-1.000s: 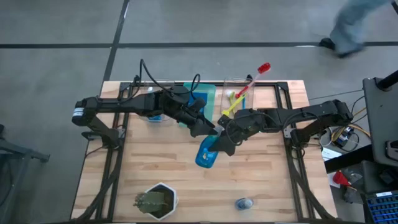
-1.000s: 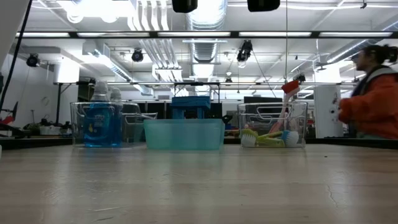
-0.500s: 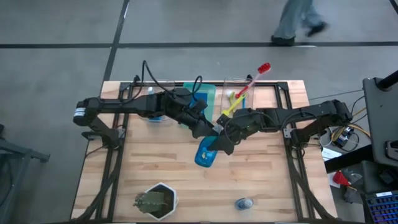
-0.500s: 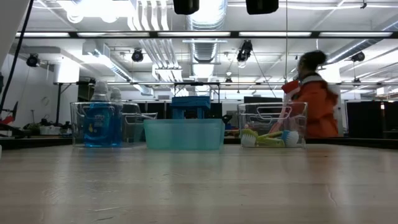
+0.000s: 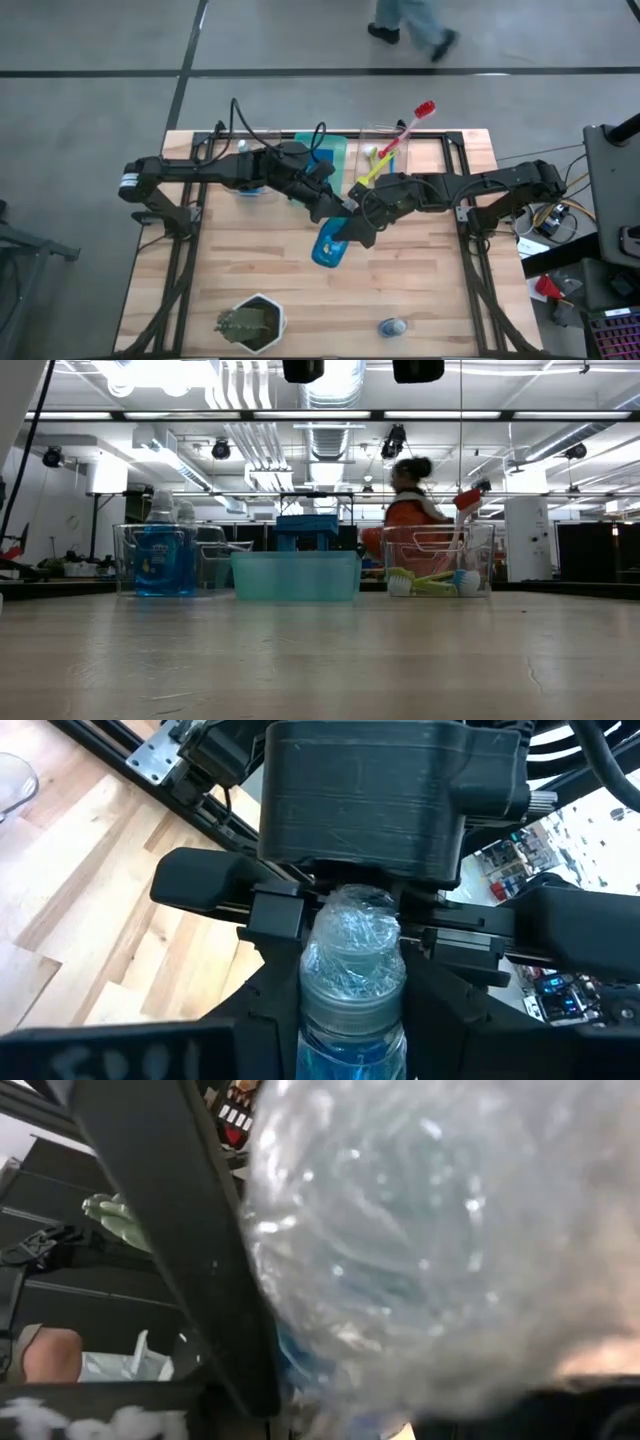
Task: Pick & Place Kitchen Sink Supplies
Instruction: Put the dishwashing liquid into the left transparent bin
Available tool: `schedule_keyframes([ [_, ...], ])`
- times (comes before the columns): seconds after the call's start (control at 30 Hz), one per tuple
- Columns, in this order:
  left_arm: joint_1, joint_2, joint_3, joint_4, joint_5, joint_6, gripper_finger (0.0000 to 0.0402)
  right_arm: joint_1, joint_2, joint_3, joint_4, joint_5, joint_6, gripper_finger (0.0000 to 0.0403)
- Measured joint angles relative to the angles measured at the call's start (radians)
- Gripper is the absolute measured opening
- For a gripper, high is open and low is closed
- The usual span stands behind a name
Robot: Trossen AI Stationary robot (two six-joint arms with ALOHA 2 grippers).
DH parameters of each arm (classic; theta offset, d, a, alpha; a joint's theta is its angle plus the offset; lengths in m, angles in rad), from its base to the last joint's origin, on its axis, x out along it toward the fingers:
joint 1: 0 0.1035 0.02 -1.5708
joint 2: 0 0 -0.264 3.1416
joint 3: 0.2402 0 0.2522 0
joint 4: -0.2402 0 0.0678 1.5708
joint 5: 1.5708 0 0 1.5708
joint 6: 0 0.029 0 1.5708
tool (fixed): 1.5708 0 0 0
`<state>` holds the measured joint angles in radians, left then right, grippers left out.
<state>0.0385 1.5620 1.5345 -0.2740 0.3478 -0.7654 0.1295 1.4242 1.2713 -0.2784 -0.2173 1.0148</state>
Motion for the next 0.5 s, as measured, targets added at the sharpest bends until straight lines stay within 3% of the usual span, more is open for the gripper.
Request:
schedule_keyframes([
  [0.5,0.054,-0.105,0.0,-0.073,-0.024,0.08,0.013,0.002,-0.051,0.002,-0.047,-0.024,-0.034,0.0236],
])
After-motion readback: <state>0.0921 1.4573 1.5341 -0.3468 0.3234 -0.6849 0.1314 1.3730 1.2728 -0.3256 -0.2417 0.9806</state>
